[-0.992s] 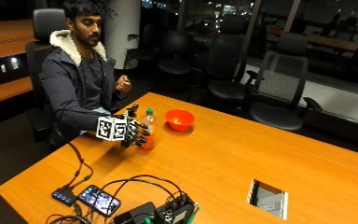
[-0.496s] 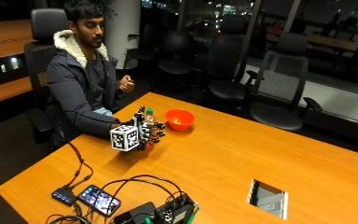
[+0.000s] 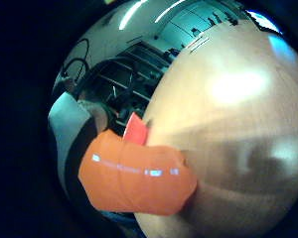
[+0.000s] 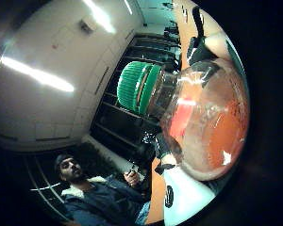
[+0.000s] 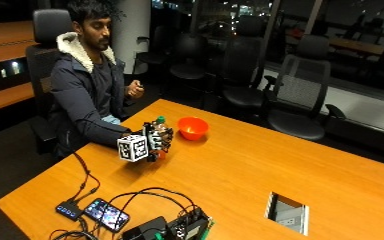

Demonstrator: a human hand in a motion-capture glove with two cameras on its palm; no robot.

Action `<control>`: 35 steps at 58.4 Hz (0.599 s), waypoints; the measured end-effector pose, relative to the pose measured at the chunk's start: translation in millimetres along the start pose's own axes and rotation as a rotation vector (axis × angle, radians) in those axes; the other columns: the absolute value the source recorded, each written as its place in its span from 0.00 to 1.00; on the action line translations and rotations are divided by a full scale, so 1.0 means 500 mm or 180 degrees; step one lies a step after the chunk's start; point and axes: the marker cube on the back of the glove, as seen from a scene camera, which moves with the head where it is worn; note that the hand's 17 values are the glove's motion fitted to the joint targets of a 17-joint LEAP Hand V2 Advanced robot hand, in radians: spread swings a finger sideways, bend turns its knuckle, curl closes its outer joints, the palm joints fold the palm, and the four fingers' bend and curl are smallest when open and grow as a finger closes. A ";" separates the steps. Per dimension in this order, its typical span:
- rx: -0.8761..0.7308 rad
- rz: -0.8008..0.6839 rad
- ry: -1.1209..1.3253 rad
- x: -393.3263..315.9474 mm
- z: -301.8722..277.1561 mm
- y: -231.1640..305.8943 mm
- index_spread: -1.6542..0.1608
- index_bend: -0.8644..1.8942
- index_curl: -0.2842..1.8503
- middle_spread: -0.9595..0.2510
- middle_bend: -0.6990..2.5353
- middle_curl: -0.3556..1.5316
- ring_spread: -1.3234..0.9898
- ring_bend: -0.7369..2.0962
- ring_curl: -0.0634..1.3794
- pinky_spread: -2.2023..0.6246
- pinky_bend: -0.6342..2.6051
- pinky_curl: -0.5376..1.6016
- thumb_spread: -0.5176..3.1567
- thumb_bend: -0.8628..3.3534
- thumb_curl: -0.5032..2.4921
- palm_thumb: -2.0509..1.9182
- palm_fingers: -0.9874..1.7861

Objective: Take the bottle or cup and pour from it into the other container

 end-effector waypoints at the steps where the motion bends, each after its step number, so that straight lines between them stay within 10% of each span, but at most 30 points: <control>1: 0.0006 -0.0010 0.0005 -0.001 0.000 0.000 0.74 0.36 0.26 0.60 0.33 0.40 0.50 0.46 0.32 0.78 0.36 0.39 0.33 0.20 0.31 0.70 0.79; 35: 0.0071 0.0121 0.0131 -0.020 0.001 0.006 0.74 0.35 0.25 0.58 0.33 0.41 0.48 0.47 0.32 0.75 0.37 0.41 0.32 0.20 0.31 0.74 0.78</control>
